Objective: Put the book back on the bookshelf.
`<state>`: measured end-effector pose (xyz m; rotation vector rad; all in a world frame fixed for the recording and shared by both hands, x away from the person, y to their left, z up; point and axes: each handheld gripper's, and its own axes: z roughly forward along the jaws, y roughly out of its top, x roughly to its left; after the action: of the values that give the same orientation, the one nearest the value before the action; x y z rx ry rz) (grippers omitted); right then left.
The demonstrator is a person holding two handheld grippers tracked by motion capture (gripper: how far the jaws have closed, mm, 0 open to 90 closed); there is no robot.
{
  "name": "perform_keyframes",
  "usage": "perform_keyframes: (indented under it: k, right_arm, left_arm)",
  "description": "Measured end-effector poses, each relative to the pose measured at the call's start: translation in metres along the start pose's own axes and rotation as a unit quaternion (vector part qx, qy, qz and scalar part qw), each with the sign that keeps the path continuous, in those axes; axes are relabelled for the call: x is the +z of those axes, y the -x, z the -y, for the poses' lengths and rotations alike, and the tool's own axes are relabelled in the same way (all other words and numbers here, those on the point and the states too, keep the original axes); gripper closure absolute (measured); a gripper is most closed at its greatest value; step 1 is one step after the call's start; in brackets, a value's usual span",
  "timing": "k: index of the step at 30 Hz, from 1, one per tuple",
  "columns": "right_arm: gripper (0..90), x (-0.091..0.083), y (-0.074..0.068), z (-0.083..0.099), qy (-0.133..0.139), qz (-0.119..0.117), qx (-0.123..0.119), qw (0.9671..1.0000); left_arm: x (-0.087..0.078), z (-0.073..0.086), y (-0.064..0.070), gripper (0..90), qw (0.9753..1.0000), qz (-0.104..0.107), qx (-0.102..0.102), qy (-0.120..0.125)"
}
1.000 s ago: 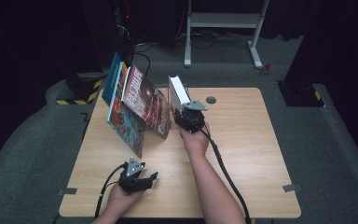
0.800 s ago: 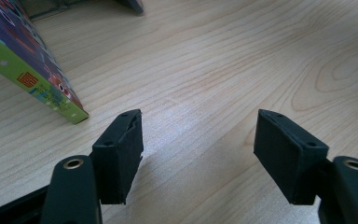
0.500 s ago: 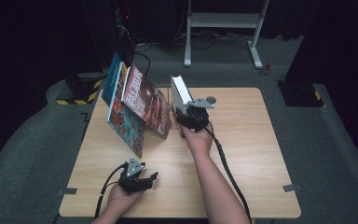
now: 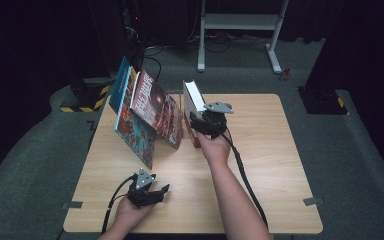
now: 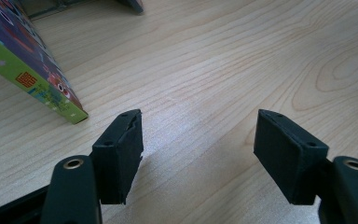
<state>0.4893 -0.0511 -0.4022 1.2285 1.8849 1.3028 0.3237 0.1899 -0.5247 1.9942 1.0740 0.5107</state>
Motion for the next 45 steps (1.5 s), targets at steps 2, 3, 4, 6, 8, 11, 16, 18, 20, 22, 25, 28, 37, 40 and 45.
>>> perform_keyframes:
  k: [2, 3, 4, 6, 8, 11, 16, 18, 20, 22, 25, 28, 37, 40, 45]
  right_arm:
    - [35.3, -0.002, -0.001, -0.003, 0.011, 0.005, -0.003, 0.9999]
    - [36.8, -0.002, -0.003, -0.005, 0.011, 0.013, -0.007, 0.9998]
    - [37.1, -0.001, -0.003, -0.006, 0.008, 0.015, -0.011, 0.9998]
    - [38.4, 0.001, -0.006, -0.010, 0.006, 0.019, -0.016, 0.9997]
    - [41.3, 0.002, -0.007, -0.013, 0.006, 0.021, -0.021, 0.9995]
    - [45.6, 0.006, -0.008, -0.016, 0.003, 0.020, -0.016, 0.9997]
    - [50.9, 0.008, -0.011, -0.019, 0.003, 0.029, -0.016, 0.9995]
    - [51.7, 0.008, -0.011, -0.019, 0.003, 0.030, -0.011, 0.9995]
    - [52.9, 0.008, -0.011, -0.019, 0.002, 0.034, -0.007, 0.9994]
    - [53.7, 0.008, -0.011, -0.019, 0.004, 0.036, -0.007, 0.9993]
    - [54.1, 0.008, -0.012, -0.019, 0.005, 0.041, -0.003, 0.9991]
    - [54.4, 0.008, -0.014, -0.018, 0.010, 0.047, -0.004, 0.9989]
    - [54.6, 0.008, -0.015, -0.024, 0.020, 0.054, -0.002, 0.9983]
    - [54.6, 0.008, -0.015, -0.026, 0.029, 0.052, -0.001, 0.9982]
    - [54.6, 0.009, -0.018, -0.033, 0.034, 0.058, -0.009, 0.9977]
  left_arm:
    - [0.000, 0.000, 0.000, 33.0, 1.0000, 0.000, 0.000, 0.000]
    - [0.000, 0.000, 0.000, 33.0, 1.0000, 0.000, 0.000, 0.000]
    - [0.000, 0.000, 0.000, 33.0, 1.0000, 0.001, -0.001, 0.000]
    - [0.000, 0.000, 0.000, 33.0, 1.0000, 0.000, 0.000, 0.000]
    - [0.000, 0.000, 0.000, 33.0, 1.0000, 0.001, -0.001, -0.001]
    - [0.000, 0.000, 0.000, 32.9, 1.0000, 0.000, 0.000, -0.001]
    - [0.000, 0.000, 0.000, 32.9, 1.0000, 0.002, 0.000, -0.001]
    - [0.000, 0.000, 0.000, 32.9, 1.0000, 0.001, 0.000, -0.001]
    - [0.000, 0.000, 0.000, 32.9, 1.0000, 0.002, 0.000, -0.002]
    - [0.000, 0.000, -0.001, 32.9, 1.0000, 0.002, 0.001, 0.000]
    - [0.000, 0.000, -0.001, 32.9, 1.0000, 0.001, 0.001, 0.001]
    - [0.000, 0.000, -0.001, 32.9, 1.0000, 0.001, 0.001, 0.001]
    - [0.000, 0.000, -0.001, 32.9, 1.0000, 0.001, 0.000, 0.002]
    - [0.000, 0.000, -0.001, 32.9, 1.0000, 0.002, 0.000, 0.002]
    - [0.000, 0.000, -0.001, 32.9, 1.0000, 0.001, 0.001, 0.001]
